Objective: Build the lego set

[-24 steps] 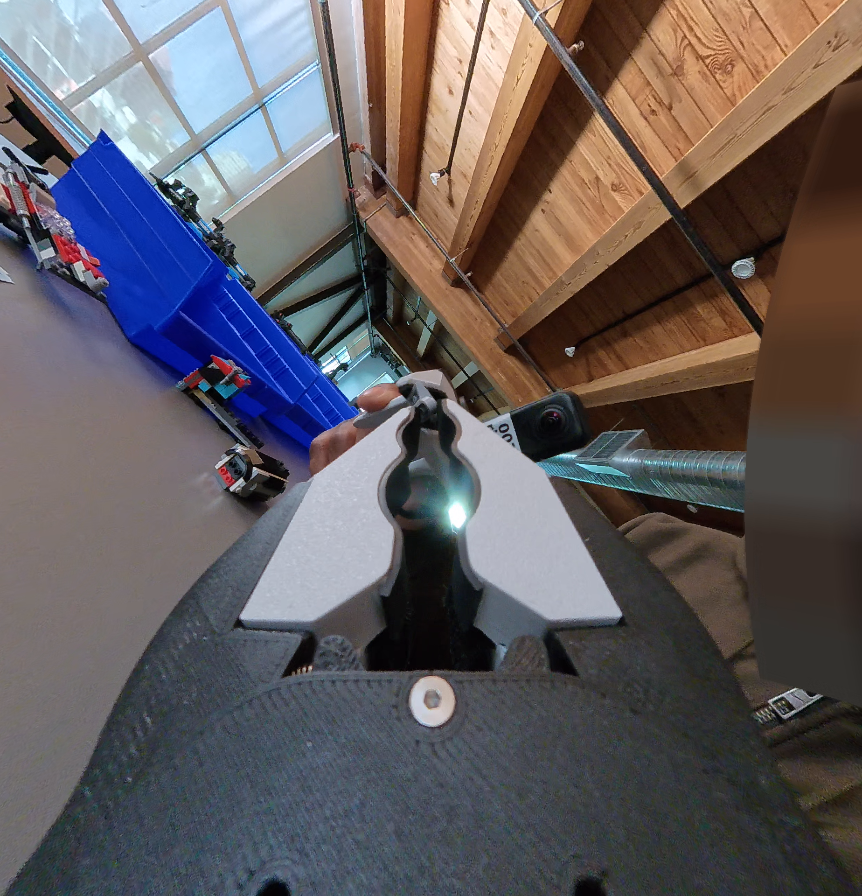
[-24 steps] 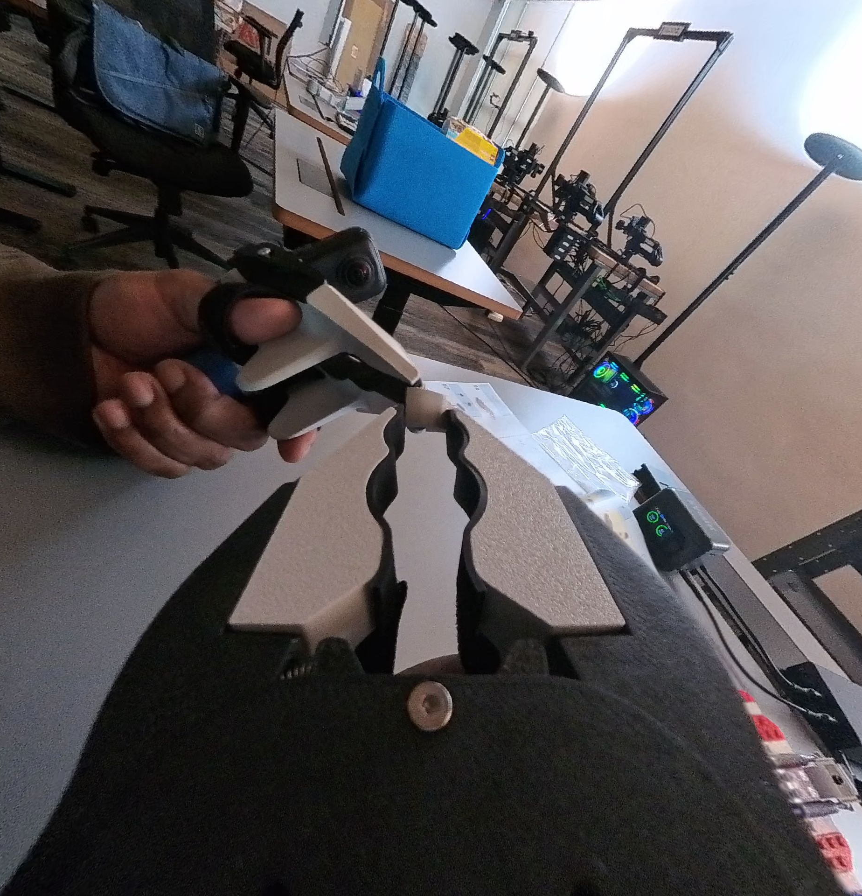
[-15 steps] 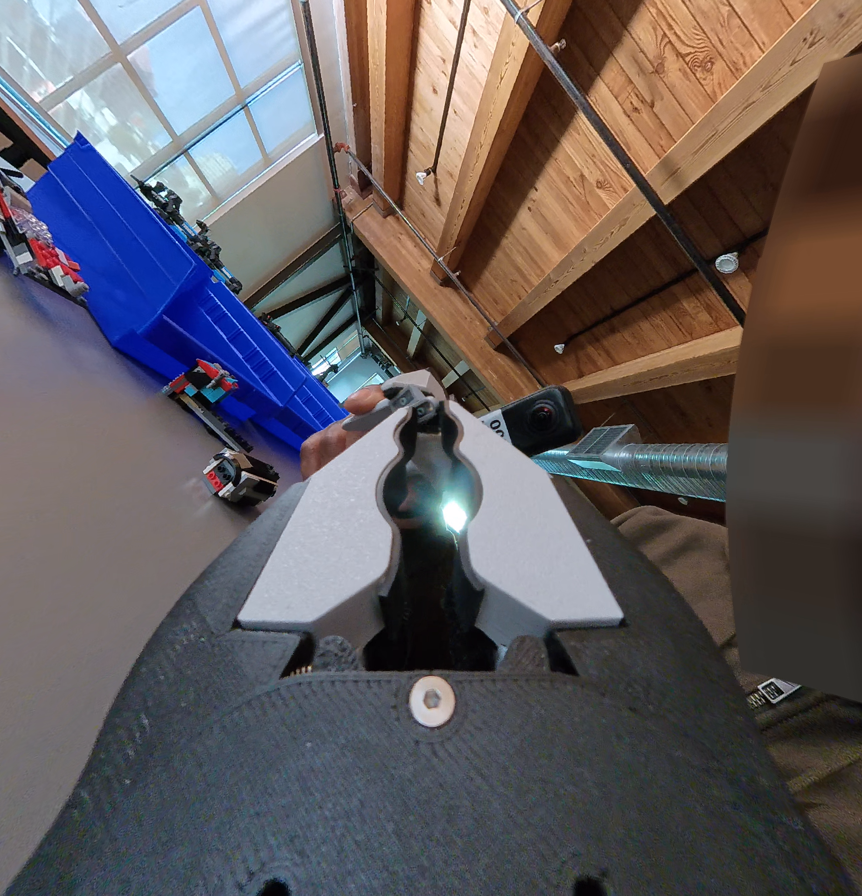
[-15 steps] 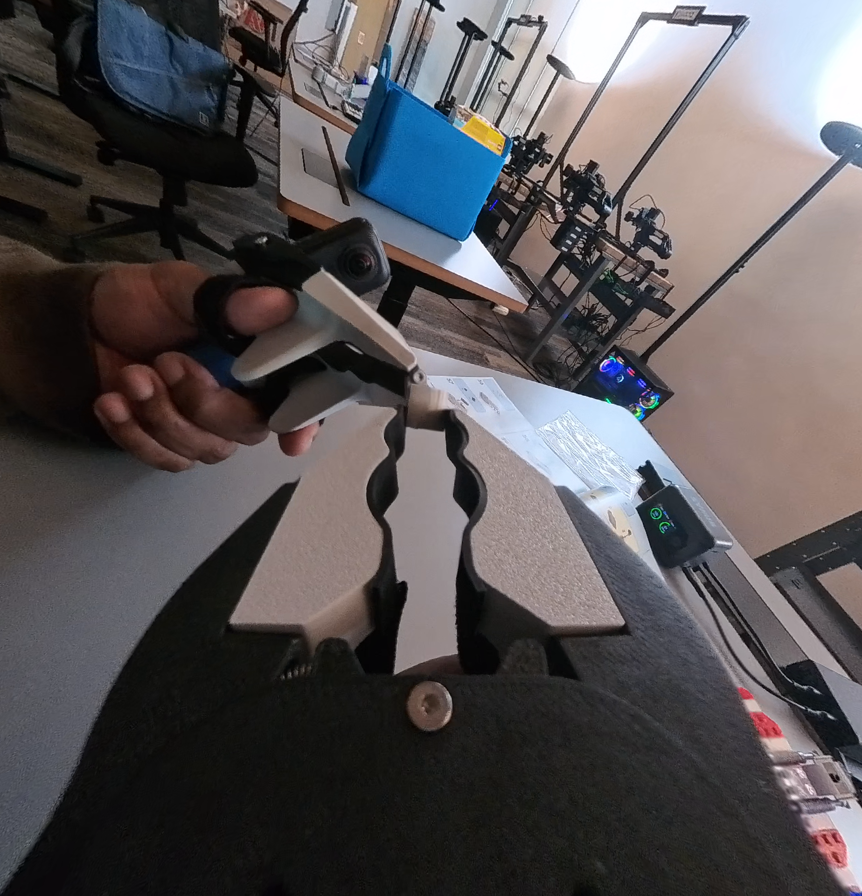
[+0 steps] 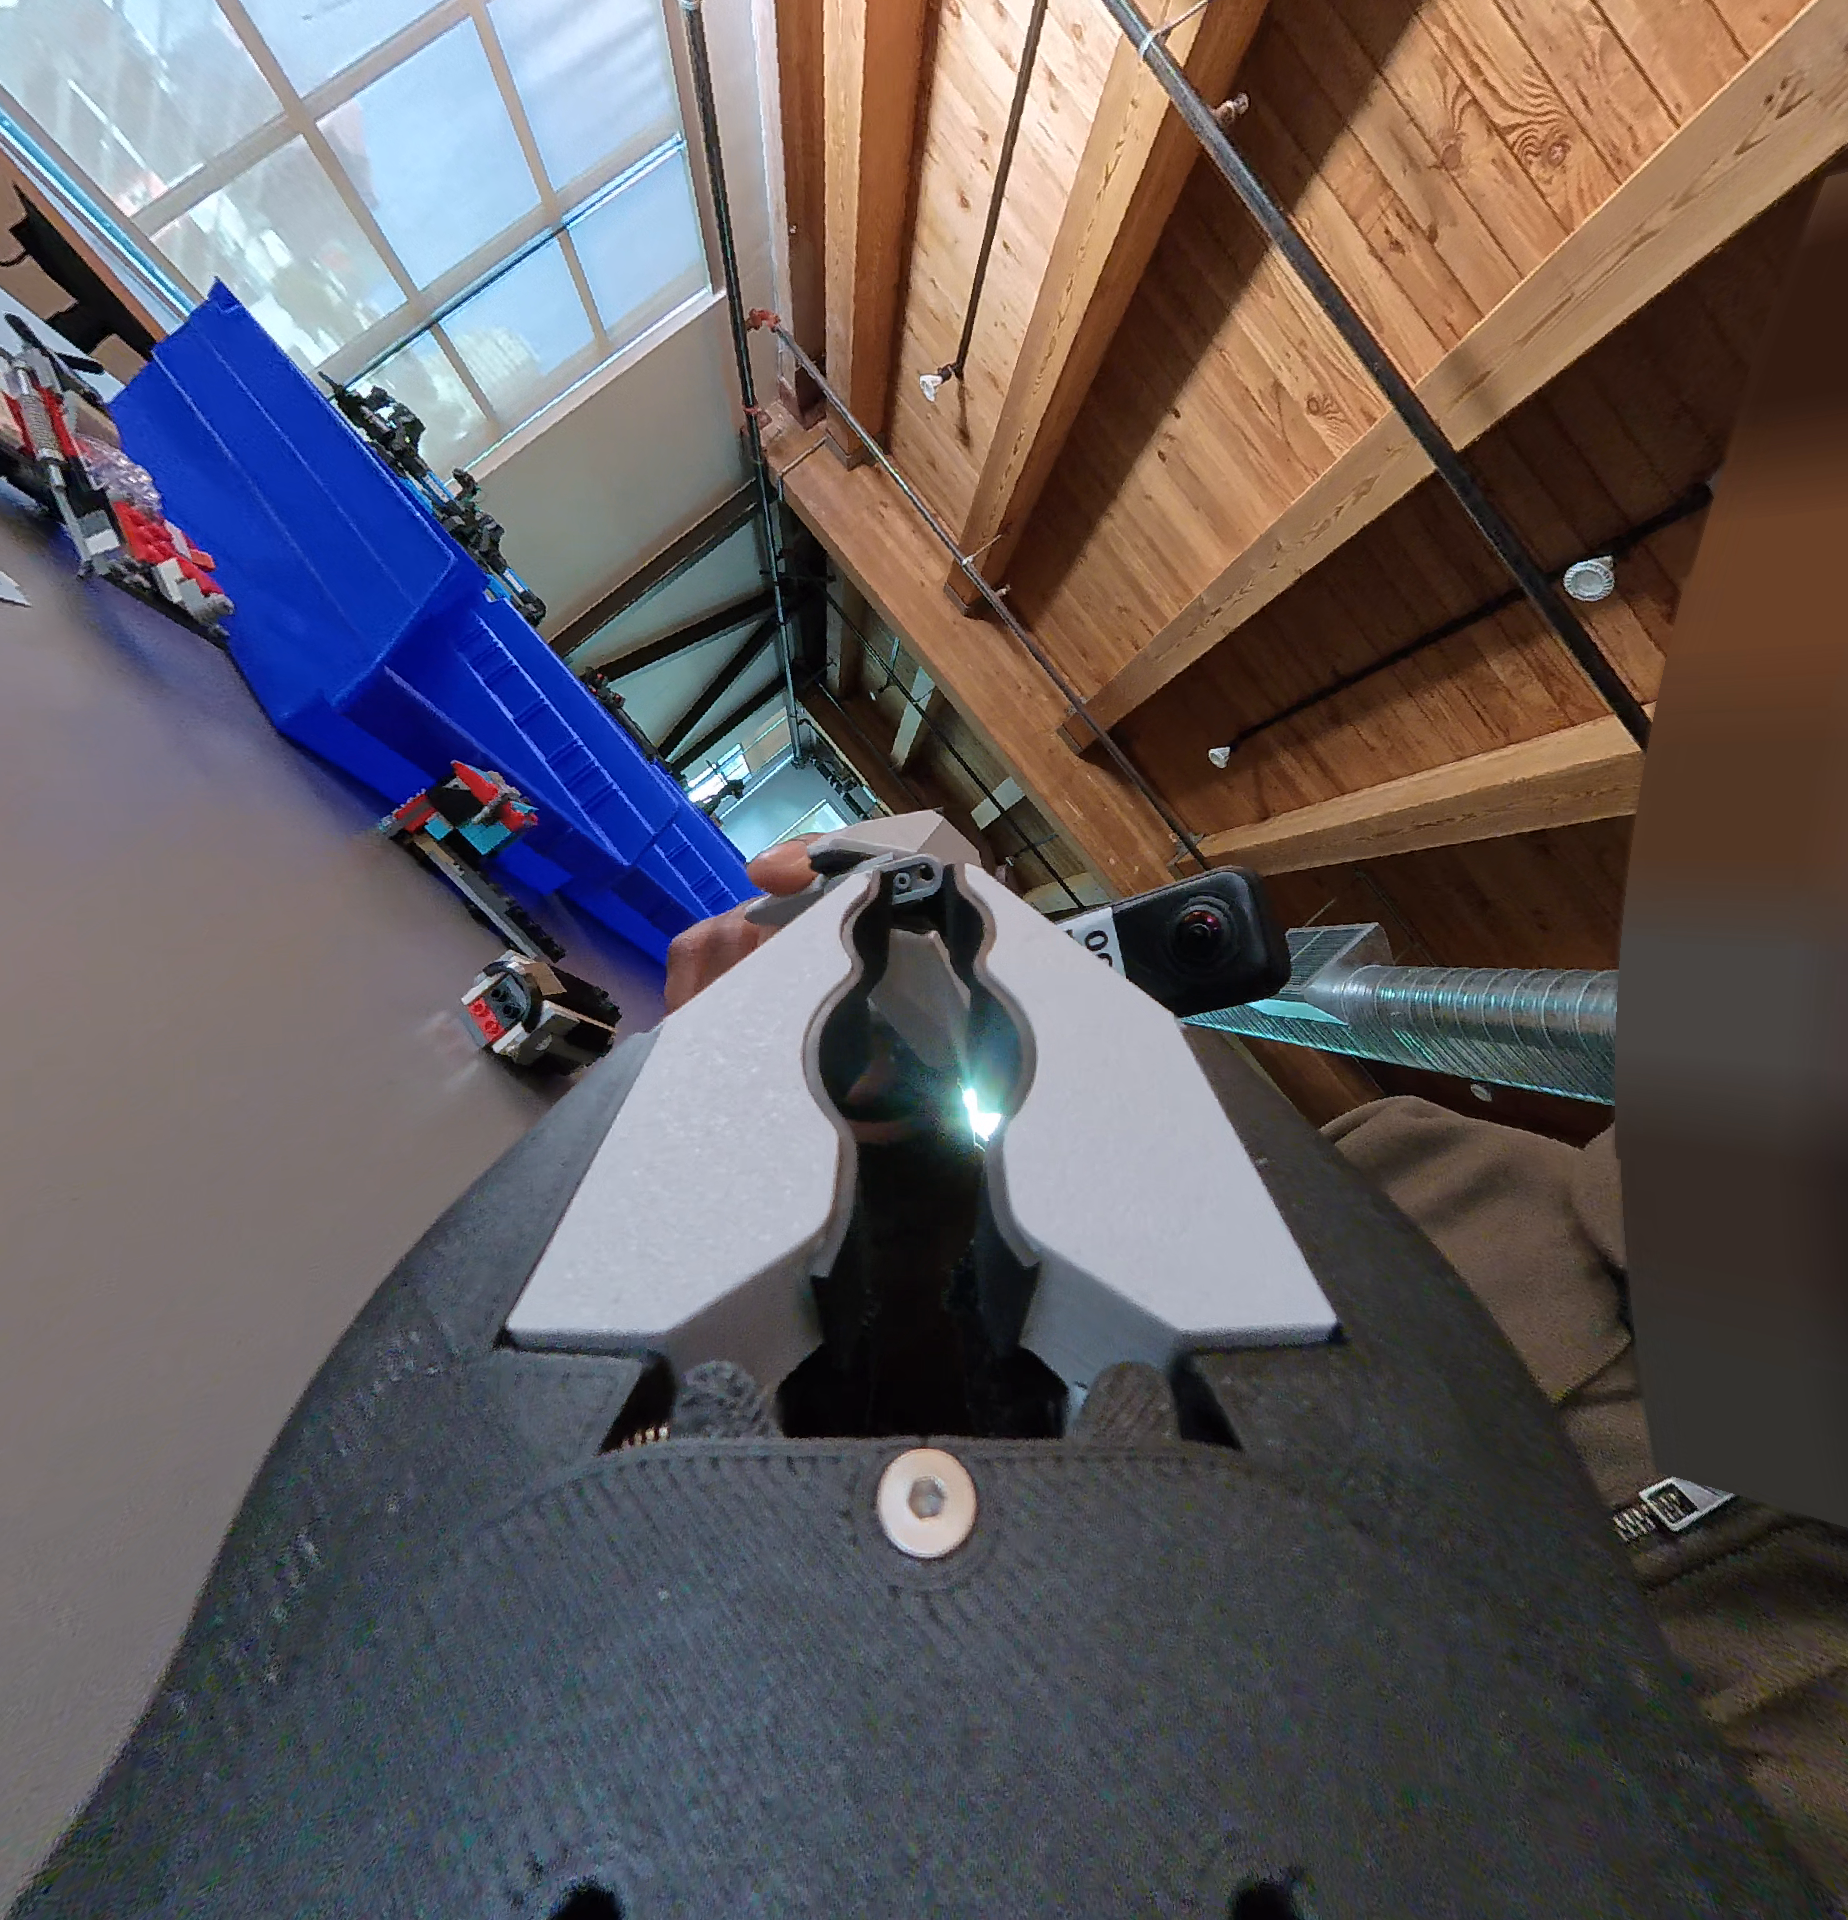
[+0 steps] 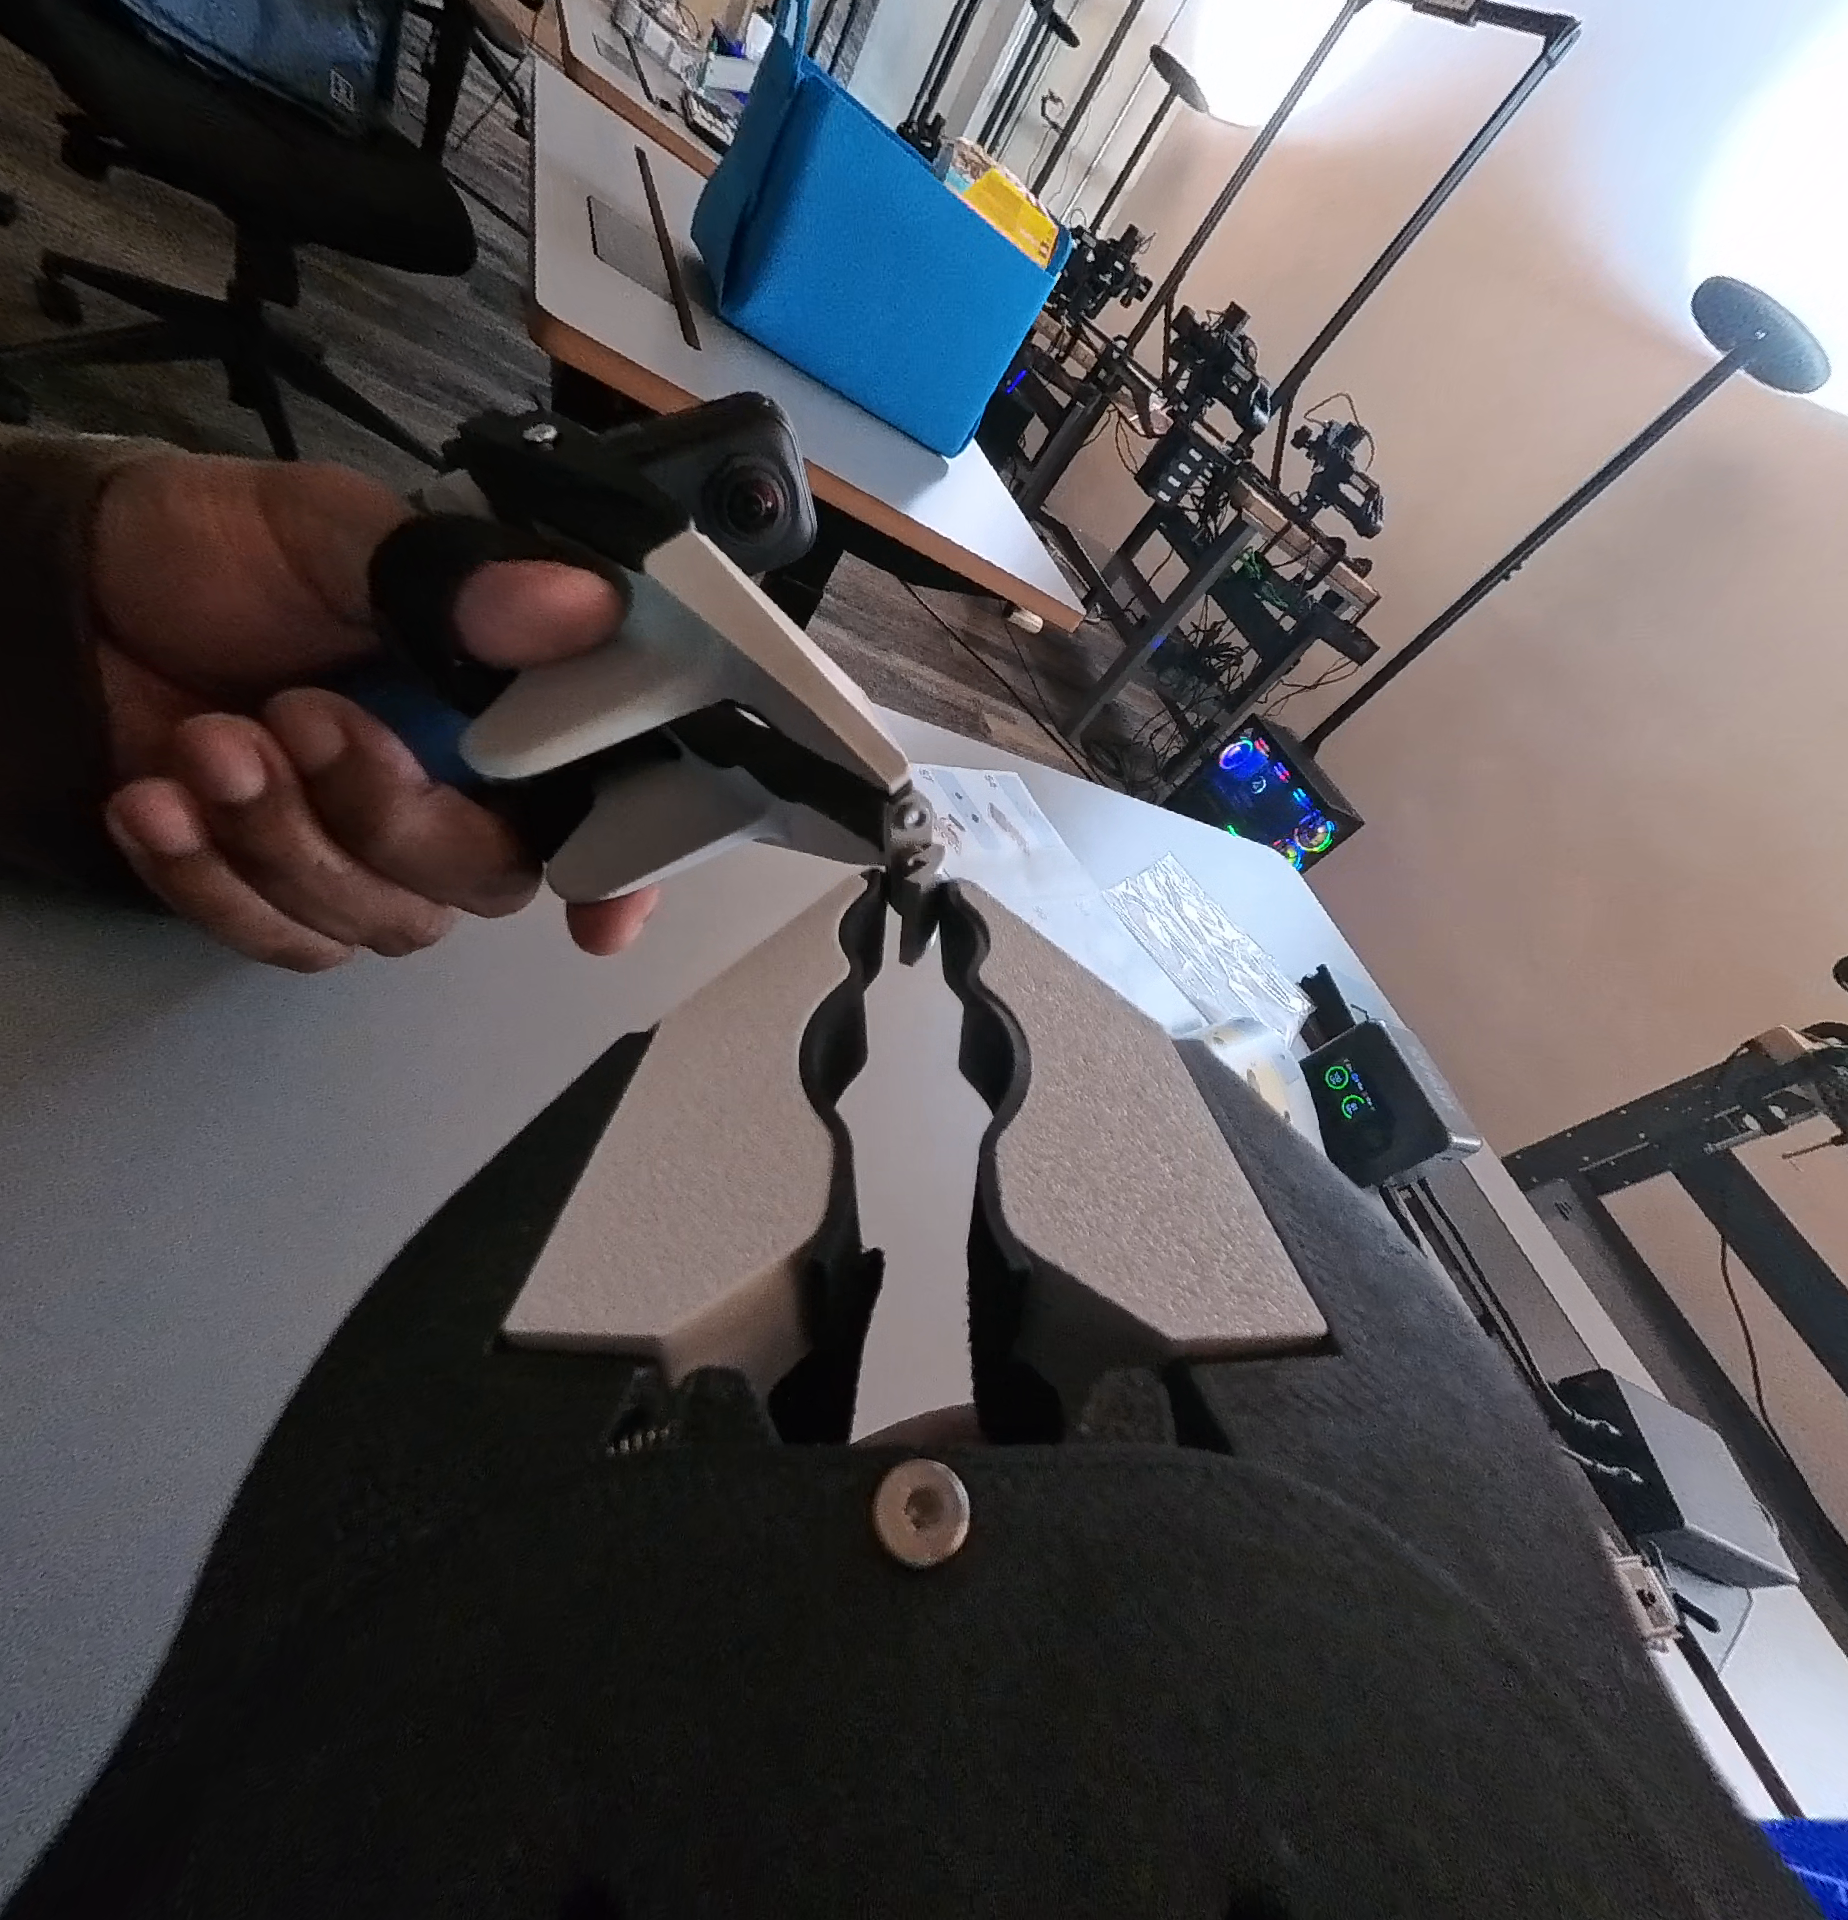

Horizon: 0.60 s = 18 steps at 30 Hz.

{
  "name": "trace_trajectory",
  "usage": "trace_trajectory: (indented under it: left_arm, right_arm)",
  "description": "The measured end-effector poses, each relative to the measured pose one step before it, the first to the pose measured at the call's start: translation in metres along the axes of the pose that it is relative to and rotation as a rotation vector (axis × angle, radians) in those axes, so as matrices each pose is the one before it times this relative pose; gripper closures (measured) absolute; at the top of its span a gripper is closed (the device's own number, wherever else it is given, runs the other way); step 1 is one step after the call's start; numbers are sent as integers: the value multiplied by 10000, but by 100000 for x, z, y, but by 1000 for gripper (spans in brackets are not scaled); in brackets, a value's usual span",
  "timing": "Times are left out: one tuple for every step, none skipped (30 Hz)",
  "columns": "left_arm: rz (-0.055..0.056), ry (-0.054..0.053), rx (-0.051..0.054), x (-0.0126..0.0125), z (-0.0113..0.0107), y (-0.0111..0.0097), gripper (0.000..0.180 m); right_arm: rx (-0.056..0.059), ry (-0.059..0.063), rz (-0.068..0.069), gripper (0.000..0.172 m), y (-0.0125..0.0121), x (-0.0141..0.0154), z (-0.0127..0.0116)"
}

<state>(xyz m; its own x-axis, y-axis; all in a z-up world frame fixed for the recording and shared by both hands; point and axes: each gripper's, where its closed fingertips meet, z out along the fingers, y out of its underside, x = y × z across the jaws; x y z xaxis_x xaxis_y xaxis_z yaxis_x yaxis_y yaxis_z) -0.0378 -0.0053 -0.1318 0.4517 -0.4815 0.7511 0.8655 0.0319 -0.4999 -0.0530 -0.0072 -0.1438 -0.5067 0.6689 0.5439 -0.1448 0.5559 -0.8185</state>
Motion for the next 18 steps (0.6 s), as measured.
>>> trace_trajectory:
  left_arm:
    - [-27, -41, 9, -83, -7, -9, 170]
    - [-35, -33, 13, -74, -8, -33, 170]
    - [-39, -32, 22, -81, -19, -36, 170]
    - [-48, -29, 29, -75, -16, -54, 170]
    - [-59, -9, 26, -60, -17, -41, 170]
    - [-65, -7, 19, -45, -6, -28, 170]
    - [-59, -25, 11, -68, 2, -12, 170]
    - [-51, -48, 2, -88, 4, 13, 170]
    - [-53, -57, -21, -110, 28, 41, 170]
    - [-53, -67, -35, -109, 27, 74, 170]
    - [-55, -80, -48, -116, 33, 95, 170]
    - [-61, -93, -70, -144, 44, 126, 170]
    - [-68, -106, -88, -165, 61, 159, 170]
    - [-27, -100, -93, -148, 65, 168, 170]
    - [-3, -86, -99, -106, 89, 174, 170]
    - [19, -94, -98, -116, 108, 171, 170]
    - [24, -102, -100, -116, 112, 177, 170]
    - [43, -93, -92, -99, 103, 160, 170]
  right_arm:
    - [-45, 30, -34, 161, 71, 12, 46]
    - [-57, 38, -67, 161, 64, -3, 47]
    - [-72, 45, -93, 161, 67, 5, 49]
    - [-75, 45, -95, 161, 62, -4, 43]
    - [-64, 51, -84, 161, 34, 13, 41]
    - [-64, 56, -71, 161, 51, 14, 24]
    - [-74, 52, -59, 161, 72, 16, 29]
    - [-84, 47, -55, 161, 91, -5, 15]
    - [-82, 45, -54, 161, 120, -23, -4]
    - [-73, 37, -43, 161, 139, -60, -27]
    - [-77, 39, -28, 161, 156, -60, -48]
    - [-88, 35, -23, 161, 198, -73, -69]
    - [-89, 23, -12, 161, 217, -83, -90]
    - [-63, 8, 15, 161, 196, -83, -104]
    - [-39, -2, 47, 161, 173, -68, -113]
    - [-39, -8, 66, 161, 179, -53, -121]
    - [-39, 0, 46, 161, 175, -42, -101]
    - [-29, 14, 17, 161, 163, -36, -99]
